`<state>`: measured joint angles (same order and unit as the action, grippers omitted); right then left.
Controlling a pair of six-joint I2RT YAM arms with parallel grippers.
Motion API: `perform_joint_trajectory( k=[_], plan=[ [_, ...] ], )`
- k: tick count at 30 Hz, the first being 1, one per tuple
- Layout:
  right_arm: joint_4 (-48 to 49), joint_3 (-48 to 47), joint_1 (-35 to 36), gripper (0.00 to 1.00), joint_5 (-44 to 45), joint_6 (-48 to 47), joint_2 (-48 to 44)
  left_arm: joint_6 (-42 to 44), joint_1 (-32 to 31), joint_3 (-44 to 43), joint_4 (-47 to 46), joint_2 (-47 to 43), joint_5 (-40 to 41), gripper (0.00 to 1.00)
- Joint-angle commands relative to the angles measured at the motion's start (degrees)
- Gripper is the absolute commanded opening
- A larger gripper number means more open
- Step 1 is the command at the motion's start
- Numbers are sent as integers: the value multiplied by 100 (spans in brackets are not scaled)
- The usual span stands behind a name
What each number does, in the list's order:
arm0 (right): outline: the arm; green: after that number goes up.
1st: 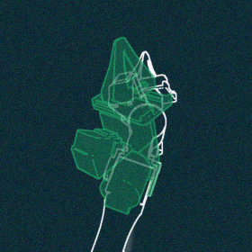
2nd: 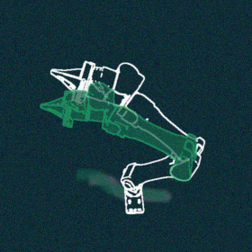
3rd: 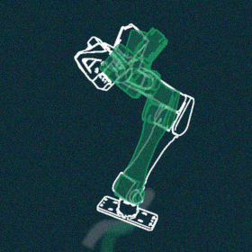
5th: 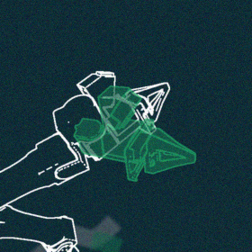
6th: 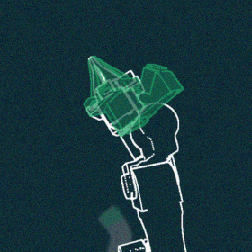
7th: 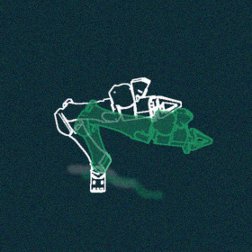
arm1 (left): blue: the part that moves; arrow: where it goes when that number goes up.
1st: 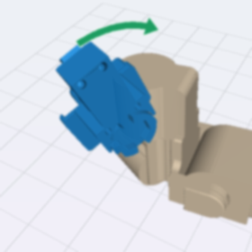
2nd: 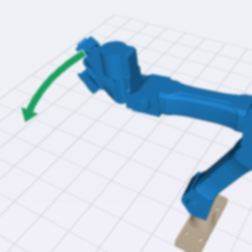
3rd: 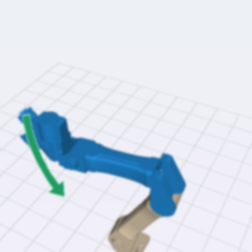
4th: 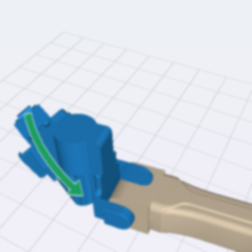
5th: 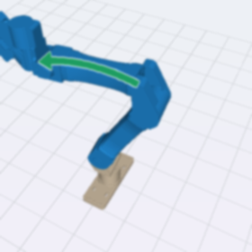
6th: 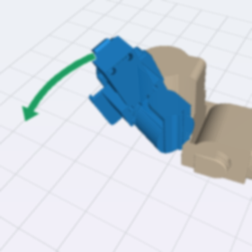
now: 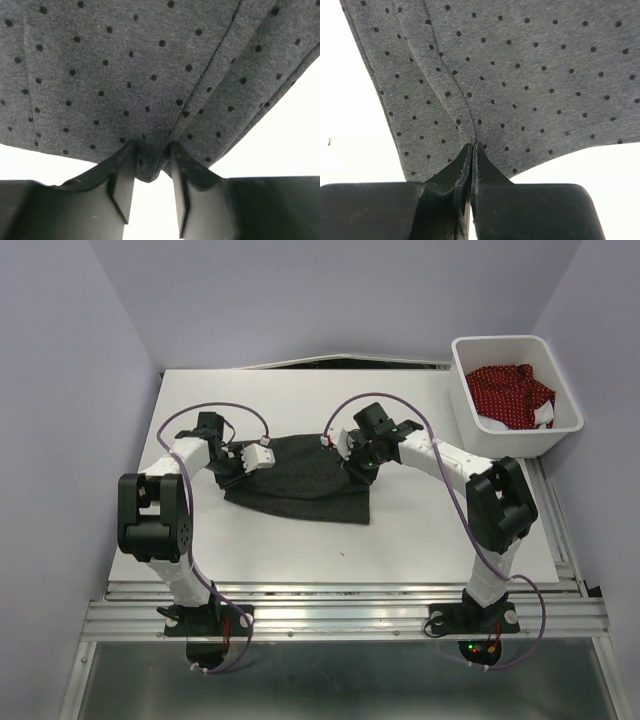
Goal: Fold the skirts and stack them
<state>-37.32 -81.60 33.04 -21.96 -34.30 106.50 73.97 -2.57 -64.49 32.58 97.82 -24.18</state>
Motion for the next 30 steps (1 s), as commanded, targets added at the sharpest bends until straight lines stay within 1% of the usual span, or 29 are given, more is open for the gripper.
perform_joint_trajectory(
  k=[1, 2, 4, 5, 6, 7, 11, 15, 17, 20, 24, 27, 30],
  plan=[
    [-21, -145, 36, 1, 60, 11, -59, 179, -16, 200, 22, -114, 19, 35],
    [-12, -171, 36, 1, 103, 29, -59, 153, -16, 226, -23, -114, 89, 27],
    [-21, -207, 36, 1, 130, 29, -59, 118, -16, 218, -128, -105, 124, 19],
    [-30, -250, 36, 1, 156, 38, -76, 74, -16, 200, -155, -114, 151, 9],
    [-30, -268, 36, 1, 165, 38, -85, -14, -7, 122, -164, -114, 125, 3],
    [-21, -295, 36, 1, 165, 47, -94, -84, 2, 69, -199, -123, 116, 0],
    [-117, -452, 36, 1, 157, 82, -217, -366, 90, -396, -164, -254, -51, 0],
    [-354, -558, 36, 1, 148, 64, -357, -393, 107, -792, 213, -404, -104, 0],
    [-442, -567, 36, 1, 104, 47, -498, -349, 116, -837, 380, -614, -121, 0],
    [-635, -497, 36, 1, 51, 47, -665, -234, 116, -654, 486, -947, -148, 0],
    [-627, -173, 36, 1, -89, 108, -806, -129, 116, -346, 644, -1160, -95, 0],
    [-540, 144, 36, 1, -256, 213, -728, -76, 116, 40, 513, -1090, 97, 0],
    [-347, 459, 176, 1, -371, 301, -561, -102, 125, 313, 337, -827, 230, 0]
  ],
)
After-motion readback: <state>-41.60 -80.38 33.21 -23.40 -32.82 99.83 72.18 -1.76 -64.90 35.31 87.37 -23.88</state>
